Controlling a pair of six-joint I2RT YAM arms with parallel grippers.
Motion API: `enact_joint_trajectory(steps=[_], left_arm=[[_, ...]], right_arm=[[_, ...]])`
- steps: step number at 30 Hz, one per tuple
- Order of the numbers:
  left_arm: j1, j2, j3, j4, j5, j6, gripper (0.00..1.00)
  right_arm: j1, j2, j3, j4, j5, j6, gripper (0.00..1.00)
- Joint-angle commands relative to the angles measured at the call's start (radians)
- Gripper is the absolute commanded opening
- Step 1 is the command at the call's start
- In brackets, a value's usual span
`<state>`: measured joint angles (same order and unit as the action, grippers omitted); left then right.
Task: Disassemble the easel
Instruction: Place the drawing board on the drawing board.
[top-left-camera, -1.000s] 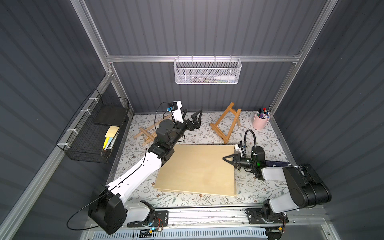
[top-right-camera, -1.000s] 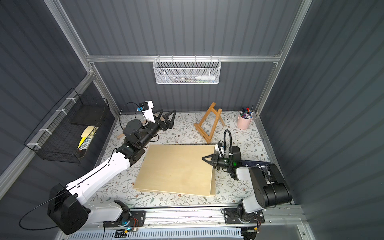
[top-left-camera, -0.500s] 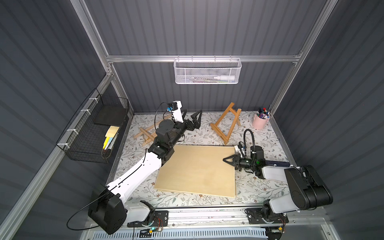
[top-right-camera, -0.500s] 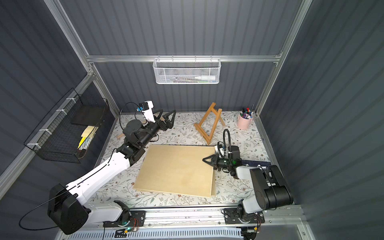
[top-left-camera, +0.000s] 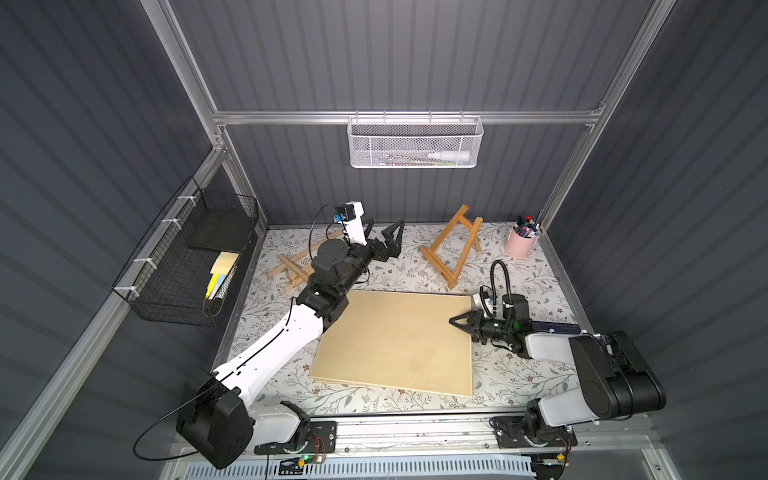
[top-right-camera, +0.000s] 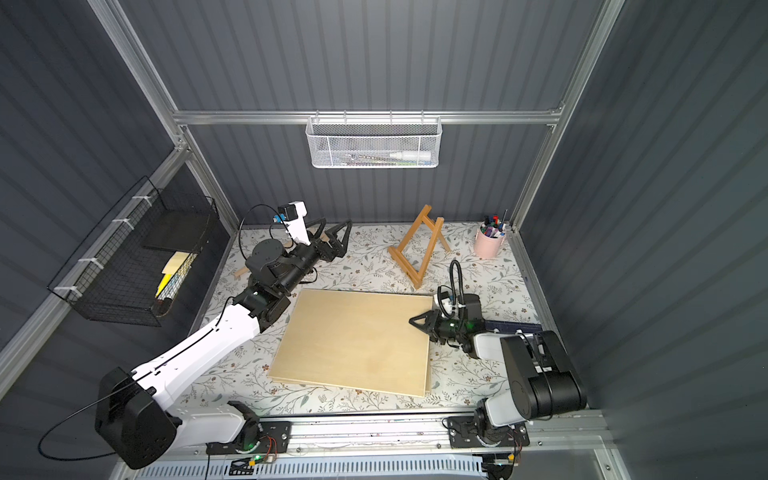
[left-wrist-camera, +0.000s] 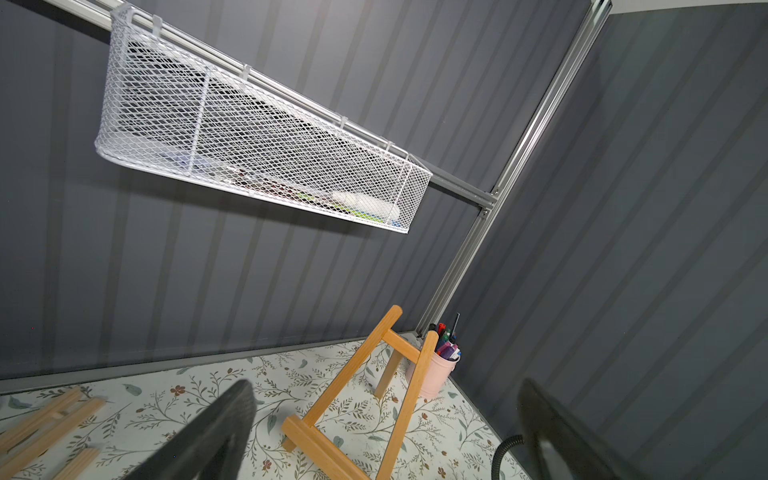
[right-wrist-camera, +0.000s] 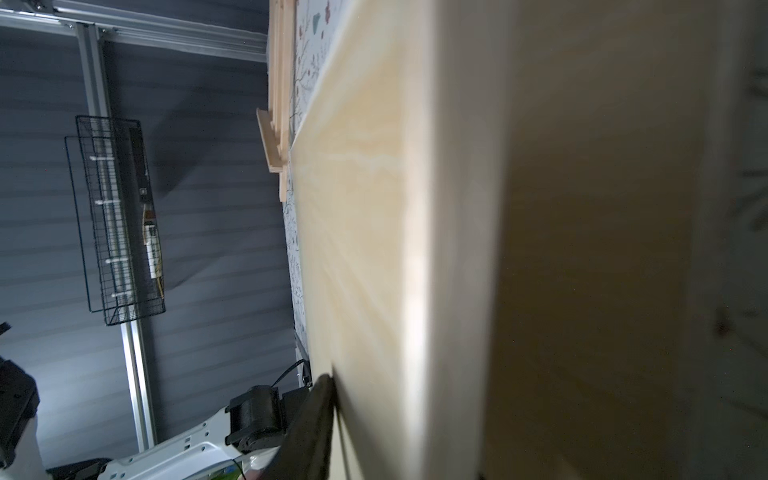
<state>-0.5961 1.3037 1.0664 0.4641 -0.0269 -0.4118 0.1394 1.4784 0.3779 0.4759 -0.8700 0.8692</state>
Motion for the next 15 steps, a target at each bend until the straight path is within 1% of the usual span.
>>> enact_joint_trajectory(steps=[1,6,9,12,14,15], left_arm=[[-0.002,-0.01,0.017,0.013,-0.001,-0.004,0.99],[-0.002,-0.015,0.02,0.013,0.003,-0.004,0.99],[-0.002,-0.02,0.021,0.013,0.005,-0.004,0.99],[-0.002,-0.024,0.021,0.013,0.005,-0.002,0.99],[-0.002,-0.023,0.02,0.013,0.008,-0.002,0.99],[-0.003,-0.02,0.021,0.013,0.011,-0.002,0.99]], right_arm=[[-0.018,0.011,0.007,0.0,0.034,0.016,0.32],[-0.021,0.043,0.048,-0.017,0.058,0.042,0.33],[-0.021,0.072,0.089,-0.049,0.082,0.051,0.36],[-0.021,0.096,0.113,-0.064,0.09,0.057,0.36],[-0.021,0.094,0.114,-0.074,0.111,0.053,0.41],[-0.021,0.092,0.118,-0.086,0.121,0.047,0.41]])
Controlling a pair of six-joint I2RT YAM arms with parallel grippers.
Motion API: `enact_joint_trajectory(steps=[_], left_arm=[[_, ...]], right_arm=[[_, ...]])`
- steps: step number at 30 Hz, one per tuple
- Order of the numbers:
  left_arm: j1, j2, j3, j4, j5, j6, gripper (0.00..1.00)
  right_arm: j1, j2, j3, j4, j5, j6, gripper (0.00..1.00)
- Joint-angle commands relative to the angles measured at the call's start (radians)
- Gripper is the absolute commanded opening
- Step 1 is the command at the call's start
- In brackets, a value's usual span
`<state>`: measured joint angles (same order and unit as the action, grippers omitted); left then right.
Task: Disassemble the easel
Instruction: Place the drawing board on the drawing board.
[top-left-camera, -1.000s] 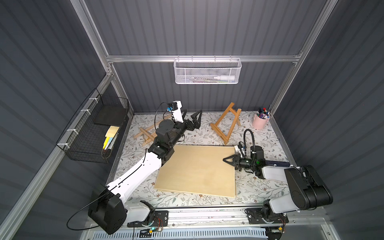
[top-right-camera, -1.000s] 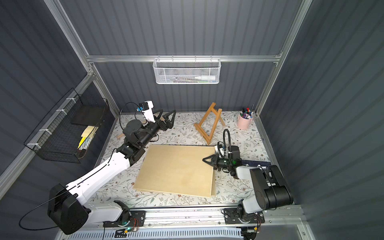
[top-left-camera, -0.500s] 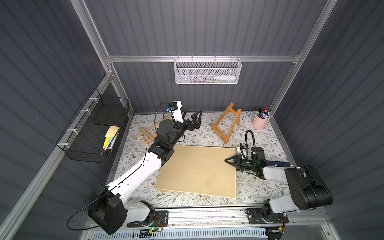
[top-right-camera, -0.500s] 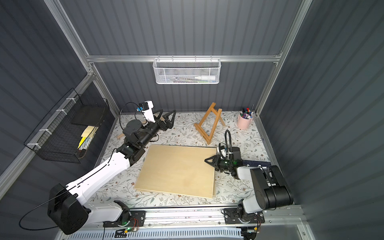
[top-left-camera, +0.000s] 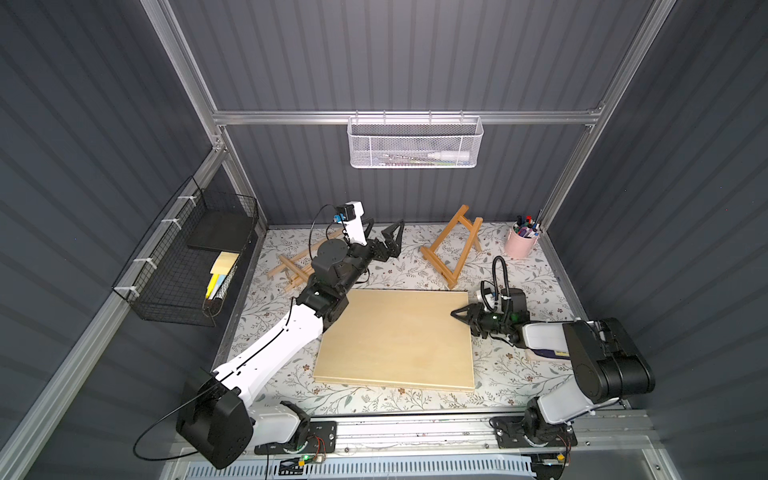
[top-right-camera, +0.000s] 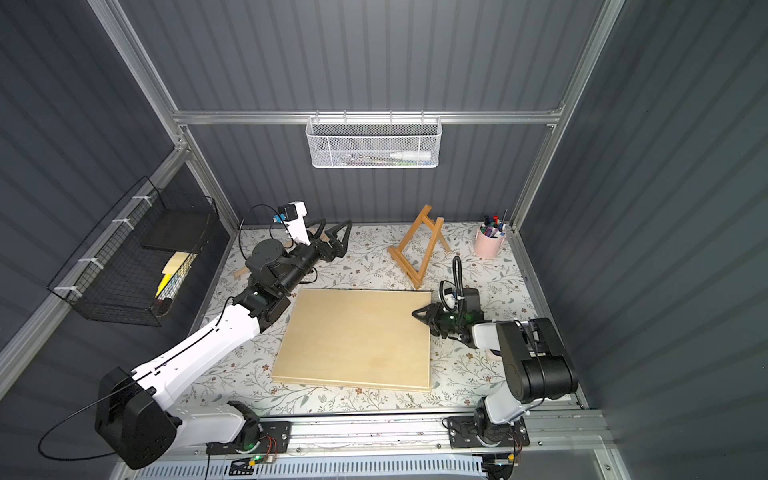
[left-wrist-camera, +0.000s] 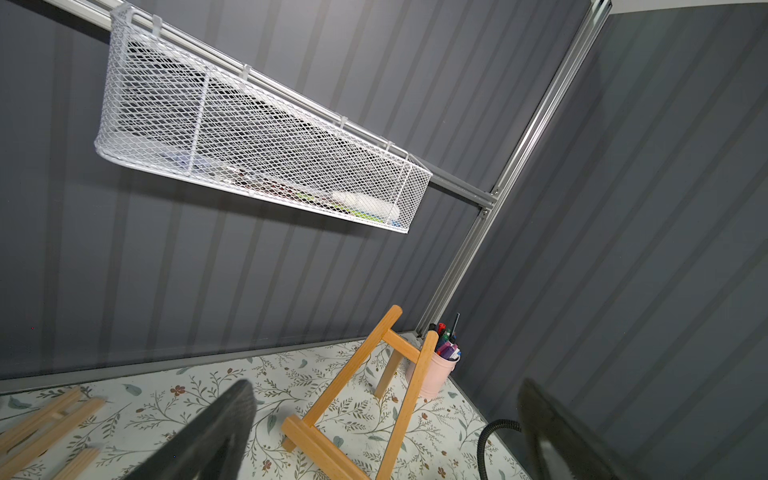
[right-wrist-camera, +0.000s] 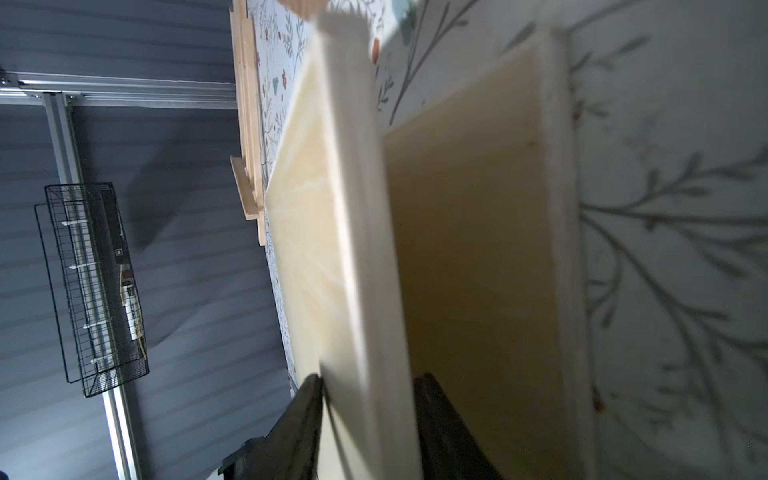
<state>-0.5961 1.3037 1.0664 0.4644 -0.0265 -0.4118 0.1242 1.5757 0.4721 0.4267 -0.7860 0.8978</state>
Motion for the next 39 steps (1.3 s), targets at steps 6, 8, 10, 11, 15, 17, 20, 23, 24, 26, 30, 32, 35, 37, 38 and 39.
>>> enact_joint_trajectory(steps=[6,8,10,11,15,17,20,23,24,26,30,32,35,37,38,39], left_arm=[[-0.002,-0.017,0.025,0.011,0.027,-0.006,1.0],[-0.003,-0.018,0.023,0.014,0.022,-0.005,0.99],[-0.002,-0.017,0.022,0.013,0.021,-0.005,1.0],[-0.003,-0.014,0.022,0.013,0.022,-0.005,0.99],[-0.002,-0.014,0.022,0.012,0.021,-0.004,0.99],[-0.002,-0.016,0.023,0.012,0.018,-0.004,0.99],[-0.002,-0.017,0.022,0.013,0.017,-0.004,0.99],[-0.002,-0.015,0.02,0.013,0.019,-0.007,0.99],[-0.002,-0.016,0.021,0.013,0.019,-0.007,1.0],[-0.002,-0.018,0.021,0.014,0.019,-0.007,1.0],[-0.002,-0.025,0.017,0.015,0.017,-0.007,0.99],[-0.002,-0.027,0.02,0.016,0.016,-0.005,0.99],[-0.002,-0.031,0.021,0.016,0.016,-0.004,1.0],[-0.002,-0.033,0.018,0.016,0.011,-0.001,0.99],[-0.002,-0.032,0.017,0.016,0.007,0.001,0.99],[-0.003,-0.032,0.017,0.015,0.005,0.002,0.99]], right_arm=[[-0.01,-0.026,0.051,-0.152,0.113,-0.04,0.66],[-0.011,-0.067,0.047,-0.17,0.165,-0.035,0.76],[-0.016,-0.127,0.027,-0.174,0.21,-0.03,0.81],[-0.02,-0.167,0.021,-0.194,0.248,-0.041,0.82],[-0.036,-0.336,-0.005,-0.31,0.447,-0.114,0.88],[-0.046,-0.45,-0.031,-0.346,0.573,-0.138,0.93],[-0.057,-0.585,-0.078,-0.362,0.671,-0.147,0.99],[-0.062,-0.684,-0.113,-0.356,0.742,-0.147,0.99],[-0.063,-0.707,-0.125,-0.346,0.75,-0.145,0.99],[-0.063,-0.745,-0.15,-0.309,0.756,-0.132,0.99],[-0.061,-0.76,-0.177,-0.18,0.651,-0.107,0.99],[-0.053,-0.736,-0.176,-0.081,0.648,-0.061,0.99],[-0.036,-0.615,-0.096,-0.002,0.66,-0.028,0.99],[-0.022,-0.525,-0.018,0.015,0.682,-0.038,0.96],[-0.01,-0.48,0.023,0.031,0.701,-0.059,0.94],[-0.003,-0.442,0.06,0.035,0.722,-0.074,0.94]])
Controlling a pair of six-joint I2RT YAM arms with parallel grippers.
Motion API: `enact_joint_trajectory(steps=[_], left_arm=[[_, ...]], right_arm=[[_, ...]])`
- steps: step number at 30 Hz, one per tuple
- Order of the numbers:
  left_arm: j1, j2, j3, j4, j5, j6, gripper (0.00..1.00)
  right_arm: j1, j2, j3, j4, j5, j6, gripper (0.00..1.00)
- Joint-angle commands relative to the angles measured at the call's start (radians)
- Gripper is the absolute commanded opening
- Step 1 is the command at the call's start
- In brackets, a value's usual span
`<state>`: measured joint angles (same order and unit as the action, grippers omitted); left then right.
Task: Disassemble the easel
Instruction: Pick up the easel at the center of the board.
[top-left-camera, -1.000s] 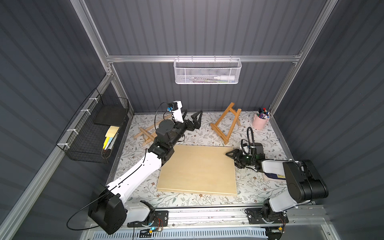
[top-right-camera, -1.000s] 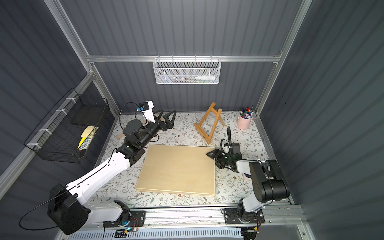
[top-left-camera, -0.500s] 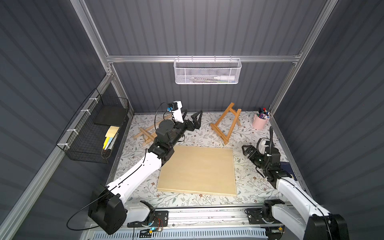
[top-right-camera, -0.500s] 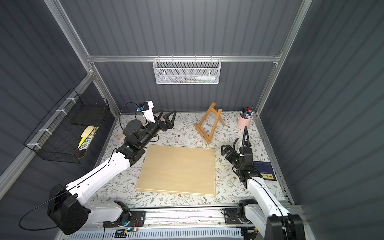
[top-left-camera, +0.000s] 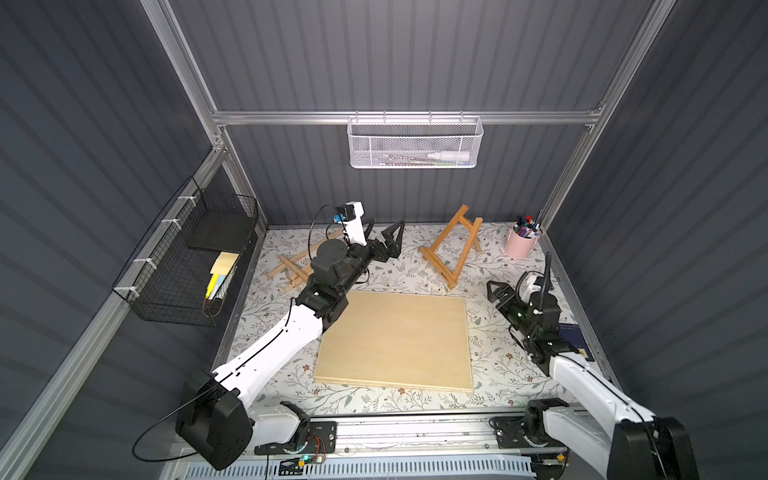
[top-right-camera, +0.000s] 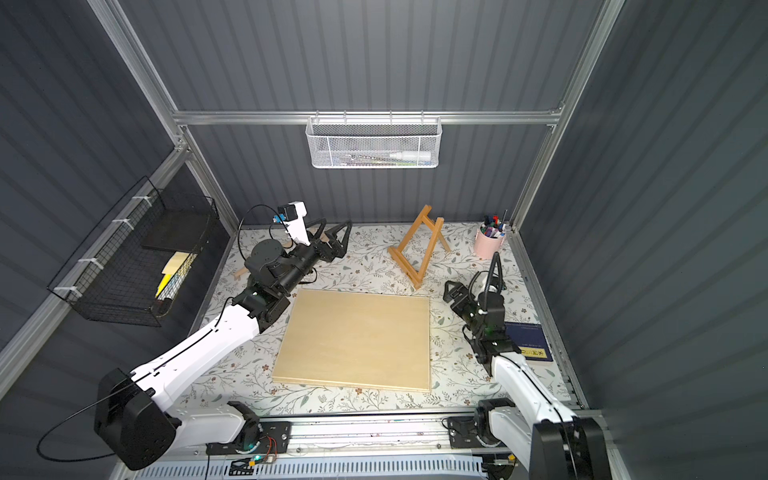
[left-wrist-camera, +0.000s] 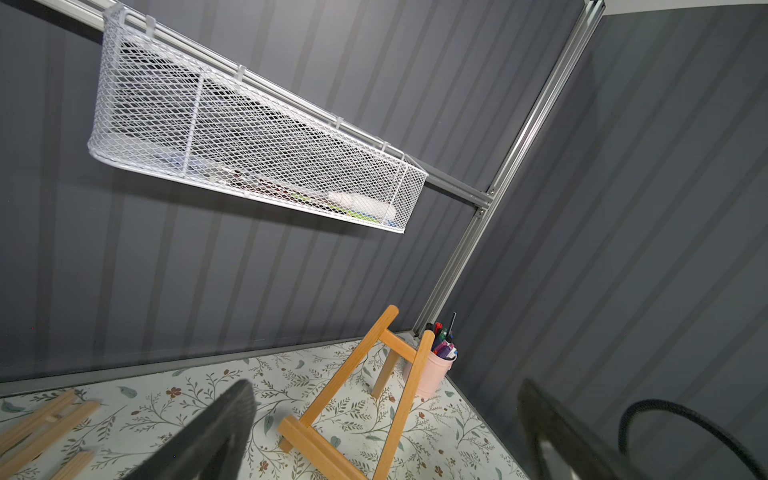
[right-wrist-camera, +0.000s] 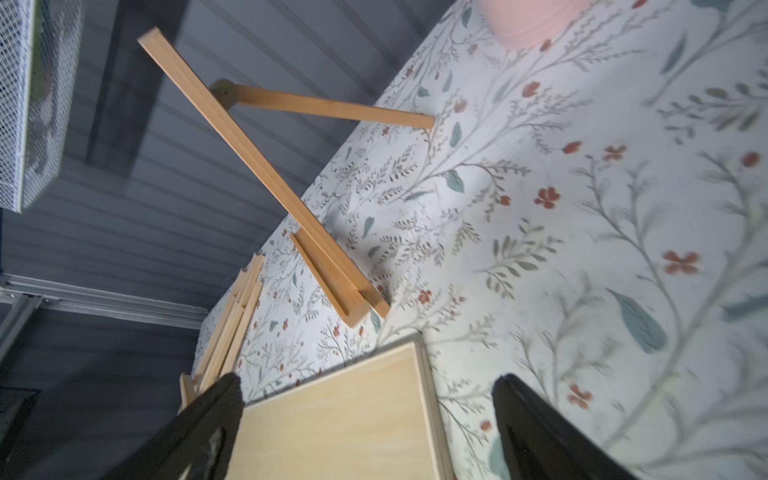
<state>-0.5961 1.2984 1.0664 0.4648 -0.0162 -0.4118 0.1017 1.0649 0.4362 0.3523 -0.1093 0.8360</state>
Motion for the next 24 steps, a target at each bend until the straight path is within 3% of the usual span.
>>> enact_joint_trajectory(steps=[1,4,8,12,16,20,24], left_arm=[[-0.002,-0.025,0.019,0.013,-0.007,0.005,0.99],[-0.002,-0.022,0.02,0.011,-0.007,0.008,0.99],[-0.002,-0.02,0.019,0.011,-0.008,0.013,0.99],[-0.002,-0.019,0.02,0.011,-0.009,0.018,0.99],[-0.002,-0.028,0.029,0.008,-0.005,0.024,0.99],[-0.002,-0.043,0.027,0.011,-0.004,0.03,0.99],[-0.002,-0.041,0.029,0.004,-0.03,0.045,0.99]], right_arm=[[0.023,0.114,0.138,0.108,0.068,-0.021,0.94],[0.025,0.249,0.226,0.166,0.103,-0.018,0.9],[0.051,0.401,0.239,0.463,0.14,-0.033,0.9],[0.071,0.553,0.294,0.575,0.078,-0.077,0.87],[0.076,0.674,0.298,0.717,0.092,-0.14,0.87],[0.076,0.766,0.392,0.673,-0.016,-0.201,0.83],[0.073,0.834,0.415,0.717,-0.017,-0.22,0.76]])
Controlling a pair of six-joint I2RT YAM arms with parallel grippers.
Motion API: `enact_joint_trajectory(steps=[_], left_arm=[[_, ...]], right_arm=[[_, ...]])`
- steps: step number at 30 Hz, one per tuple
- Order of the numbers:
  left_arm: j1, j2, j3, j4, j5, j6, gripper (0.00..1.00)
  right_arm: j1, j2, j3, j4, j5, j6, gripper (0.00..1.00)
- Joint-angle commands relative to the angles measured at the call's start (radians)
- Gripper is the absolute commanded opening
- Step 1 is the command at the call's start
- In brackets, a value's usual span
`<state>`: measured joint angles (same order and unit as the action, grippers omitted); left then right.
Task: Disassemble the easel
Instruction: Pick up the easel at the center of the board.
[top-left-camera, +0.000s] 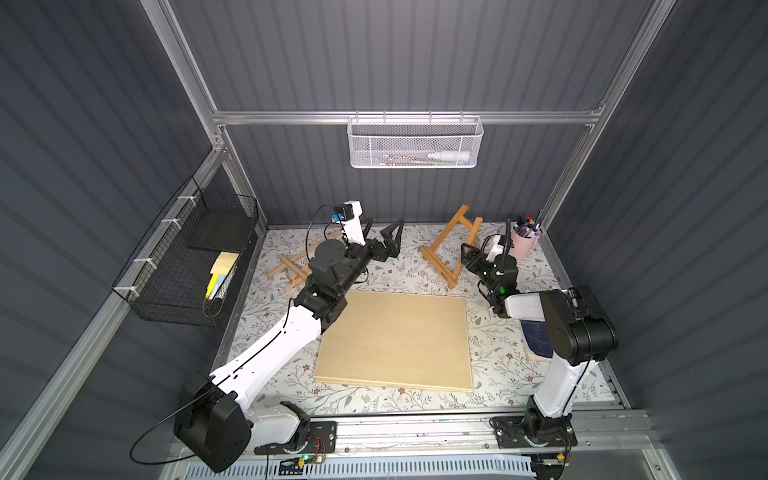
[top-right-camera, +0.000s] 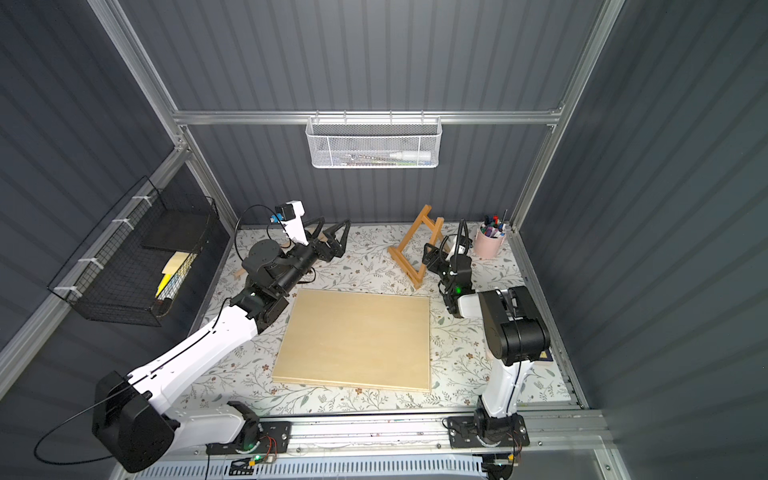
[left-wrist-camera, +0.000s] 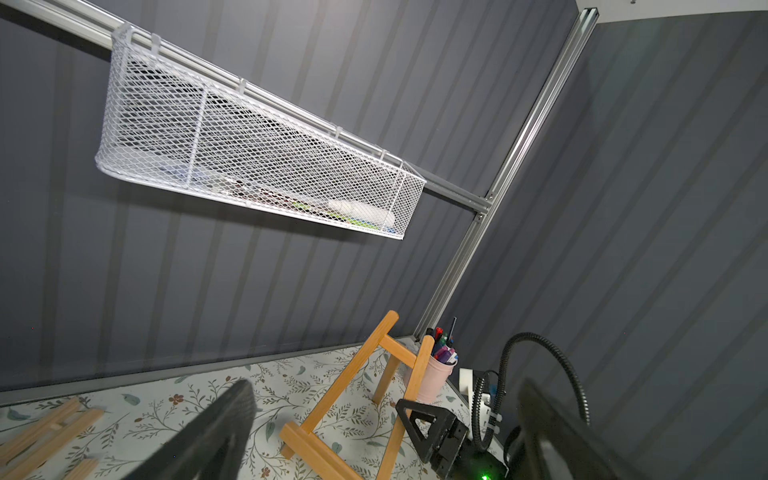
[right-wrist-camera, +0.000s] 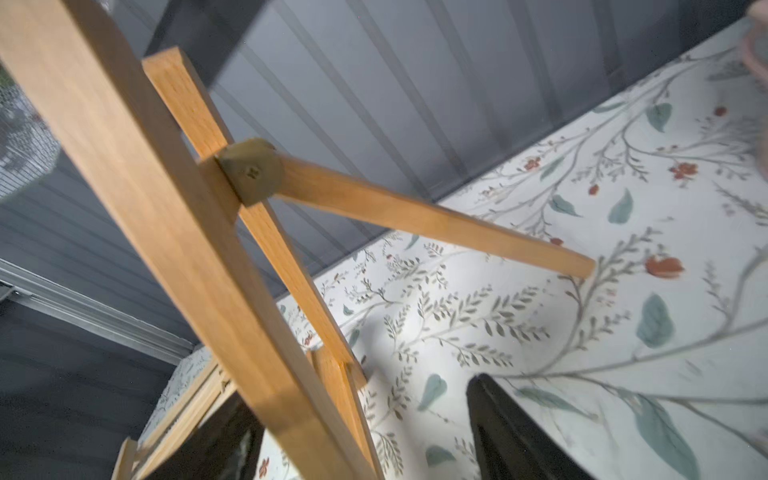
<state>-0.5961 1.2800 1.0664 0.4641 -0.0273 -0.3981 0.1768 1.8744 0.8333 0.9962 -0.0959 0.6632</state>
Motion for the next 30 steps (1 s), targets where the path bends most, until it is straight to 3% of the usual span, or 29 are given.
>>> enact_joint_trajectory(steps=[1,14,21,26,30], left_arm=[[-0.002,-0.018,0.029,0.004,-0.019,0.031,1.0],[-0.002,-0.005,0.029,0.002,-0.024,0.035,0.99],[-0.002,-0.003,0.026,0.002,-0.034,0.038,0.99],[-0.002,-0.002,0.027,0.001,-0.042,0.039,0.99],[-0.002,-0.001,0.026,0.001,-0.046,0.041,0.99]], right_arm=[[-0.002,0.035,0.018,0.085,-0.03,-0.041,0.73],[-0.003,0.073,0.04,0.155,-0.118,-0.023,0.31],[-0.005,0.053,0.016,0.214,-0.143,0.003,0.02],[-0.005,0.038,-0.004,0.267,-0.178,0.043,0.0],[-0.007,0.032,-0.035,0.394,-0.204,0.208,0.0]])
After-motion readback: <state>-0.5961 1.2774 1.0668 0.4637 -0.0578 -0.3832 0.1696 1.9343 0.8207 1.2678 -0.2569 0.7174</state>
